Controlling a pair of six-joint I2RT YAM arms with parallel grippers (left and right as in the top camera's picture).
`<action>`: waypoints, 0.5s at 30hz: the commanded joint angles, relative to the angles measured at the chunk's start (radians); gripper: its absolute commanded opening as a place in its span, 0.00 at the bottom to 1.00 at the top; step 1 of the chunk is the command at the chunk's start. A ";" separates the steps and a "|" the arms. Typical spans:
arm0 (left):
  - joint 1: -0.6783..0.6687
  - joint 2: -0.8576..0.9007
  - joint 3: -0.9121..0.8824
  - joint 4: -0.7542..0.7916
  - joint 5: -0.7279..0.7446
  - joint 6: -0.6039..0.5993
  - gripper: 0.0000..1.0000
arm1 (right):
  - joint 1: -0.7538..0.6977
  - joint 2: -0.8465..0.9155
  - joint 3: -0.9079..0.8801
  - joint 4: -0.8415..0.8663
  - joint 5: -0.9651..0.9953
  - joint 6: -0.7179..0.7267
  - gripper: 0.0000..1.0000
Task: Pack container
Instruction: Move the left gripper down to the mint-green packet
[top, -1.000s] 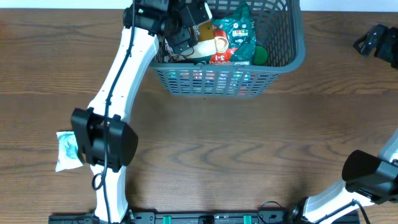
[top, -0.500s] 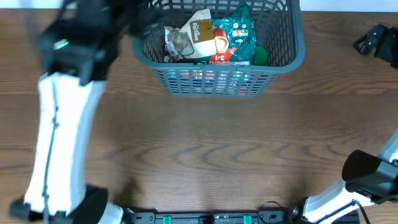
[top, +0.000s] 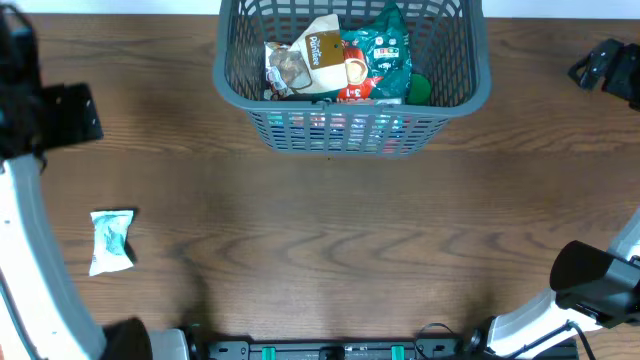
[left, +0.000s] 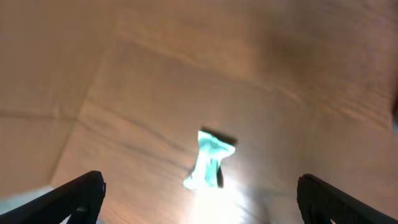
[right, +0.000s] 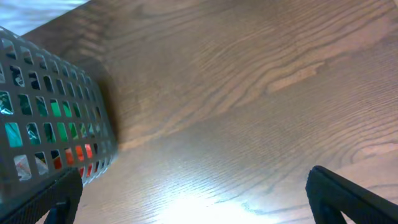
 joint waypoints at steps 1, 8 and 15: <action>0.027 -0.138 -0.160 0.032 0.059 -0.026 0.98 | 0.008 0.008 -0.002 0.002 0.003 -0.021 0.99; 0.028 -0.446 -0.694 0.212 0.059 0.010 0.98 | 0.008 0.008 -0.002 0.002 0.003 -0.024 0.99; 0.029 -0.495 -1.060 0.397 0.137 0.003 0.98 | 0.008 0.008 -0.002 0.006 0.003 -0.024 0.99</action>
